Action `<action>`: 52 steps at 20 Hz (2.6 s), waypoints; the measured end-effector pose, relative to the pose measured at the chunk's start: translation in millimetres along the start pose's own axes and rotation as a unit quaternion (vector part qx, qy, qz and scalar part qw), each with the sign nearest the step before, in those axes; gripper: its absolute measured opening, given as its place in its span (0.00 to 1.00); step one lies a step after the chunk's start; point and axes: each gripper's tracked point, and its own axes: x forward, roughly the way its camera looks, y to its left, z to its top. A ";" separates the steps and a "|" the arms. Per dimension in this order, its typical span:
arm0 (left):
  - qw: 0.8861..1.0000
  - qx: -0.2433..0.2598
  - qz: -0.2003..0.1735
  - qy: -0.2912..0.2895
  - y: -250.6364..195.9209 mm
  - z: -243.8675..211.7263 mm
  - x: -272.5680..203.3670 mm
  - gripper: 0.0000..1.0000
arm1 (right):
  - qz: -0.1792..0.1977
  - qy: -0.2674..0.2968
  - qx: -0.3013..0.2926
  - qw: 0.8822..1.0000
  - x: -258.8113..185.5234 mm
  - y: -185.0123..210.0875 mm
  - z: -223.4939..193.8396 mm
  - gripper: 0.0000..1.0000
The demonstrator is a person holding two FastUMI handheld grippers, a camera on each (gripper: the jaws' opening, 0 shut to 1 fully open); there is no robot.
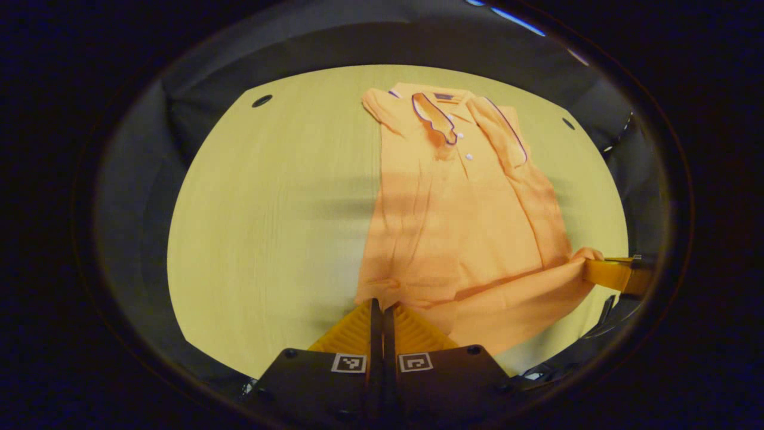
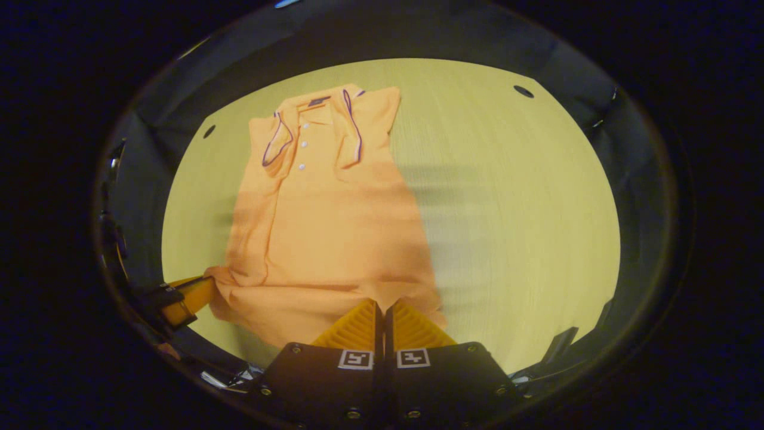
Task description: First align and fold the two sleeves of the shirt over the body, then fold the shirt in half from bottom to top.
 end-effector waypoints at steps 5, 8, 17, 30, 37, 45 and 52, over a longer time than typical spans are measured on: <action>0.999 -0.016 -0.003 -0.042 1.5 84.3 12.7 0.06 | 0.003 -0.034 -0.011 0.999 3.5 3.8 70.2 0.00; 0.997 -0.022 -0.002 -0.070 4.4 142.1 16.8 0.05 | 0.008 -0.056 -0.012 0.998 9.8 8.6 115.9 0.00; 0.987 -0.043 0.003 -0.155 16.5 318.4 57.5 0.05 | 0.019 -0.131 0.002 0.991 26.9 19.3 251.7 0.00; 0.971 -0.016 0.012 -0.239 8.7 385.9 134.7 0.05 | -0.032 -0.215 0.004 0.976 96.6 3.1 321.9 0.00; 0.971 -0.015 -0.004 -0.238 5.3 385.1 136.8 0.22 | -0.038 -0.219 0.007 0.975 99.7 2.7 320.6 0.06; 0.967 -0.038 -0.023 -0.250 6.1 379.3 98.3 0.76 | -0.032 -0.237 0.011 0.971 72.1 7.6 309.6 0.81; 0.945 -0.039 -0.041 -0.322 5.8 368.9 -33.2 0.76 | -0.018 -0.317 -0.014 0.948 -38.4 27.8 281.5 0.81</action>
